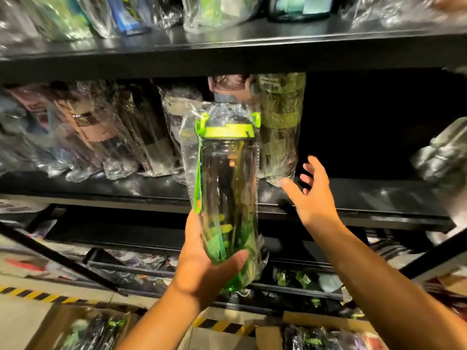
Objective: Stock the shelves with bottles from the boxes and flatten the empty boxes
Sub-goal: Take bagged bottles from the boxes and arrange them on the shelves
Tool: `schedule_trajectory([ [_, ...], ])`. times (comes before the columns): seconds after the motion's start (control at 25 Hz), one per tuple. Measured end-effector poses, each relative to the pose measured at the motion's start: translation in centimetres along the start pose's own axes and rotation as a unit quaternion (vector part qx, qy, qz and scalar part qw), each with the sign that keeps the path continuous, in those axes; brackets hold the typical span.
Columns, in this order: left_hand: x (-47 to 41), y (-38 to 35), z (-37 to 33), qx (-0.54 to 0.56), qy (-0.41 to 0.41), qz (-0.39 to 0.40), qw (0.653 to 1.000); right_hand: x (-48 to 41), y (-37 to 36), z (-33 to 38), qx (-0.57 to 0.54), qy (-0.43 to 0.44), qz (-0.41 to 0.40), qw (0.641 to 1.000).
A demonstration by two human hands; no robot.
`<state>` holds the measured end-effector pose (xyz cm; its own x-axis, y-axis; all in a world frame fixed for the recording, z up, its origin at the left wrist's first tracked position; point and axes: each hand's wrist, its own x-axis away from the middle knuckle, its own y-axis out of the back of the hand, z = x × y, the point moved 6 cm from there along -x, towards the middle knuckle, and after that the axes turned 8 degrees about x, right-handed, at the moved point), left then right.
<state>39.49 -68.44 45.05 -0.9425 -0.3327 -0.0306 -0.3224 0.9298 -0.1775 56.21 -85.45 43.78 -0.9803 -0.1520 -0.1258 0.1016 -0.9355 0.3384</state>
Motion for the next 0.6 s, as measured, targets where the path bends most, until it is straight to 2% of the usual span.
schedule_trajectory([
  [0.08,-0.1,-0.8,-0.2,-0.043,-0.016,0.019,0.999,3.3,0.5,1.6,-0.074,0.025,0.023,0.997],
  [0.2,-0.2,-2.5,-0.4,-0.106,-0.039,0.063,0.992,6.9,0.4,4.1,-0.137,0.044,0.148,0.979],
  [0.28,-0.4,-4.2,-0.4,-0.116,-0.042,0.110,0.986,7.8,0.6,4.9,-0.163,0.044,0.194,0.966],
  [0.36,-0.5,-6.4,-0.8,-0.126,-0.054,0.165,0.977,7.8,1.4,4.9,-0.173,0.029,0.176,0.969],
  [0.52,-1.5,-9.9,-1.7,-0.116,-0.098,0.262,0.953,7.0,4.4,4.3,-0.205,0.019,0.062,0.977],
  [0.6,-3.0,-10.1,-0.8,-0.132,-0.092,0.272,0.949,6.6,6.4,4.0,-0.211,0.030,0.007,0.977],
])
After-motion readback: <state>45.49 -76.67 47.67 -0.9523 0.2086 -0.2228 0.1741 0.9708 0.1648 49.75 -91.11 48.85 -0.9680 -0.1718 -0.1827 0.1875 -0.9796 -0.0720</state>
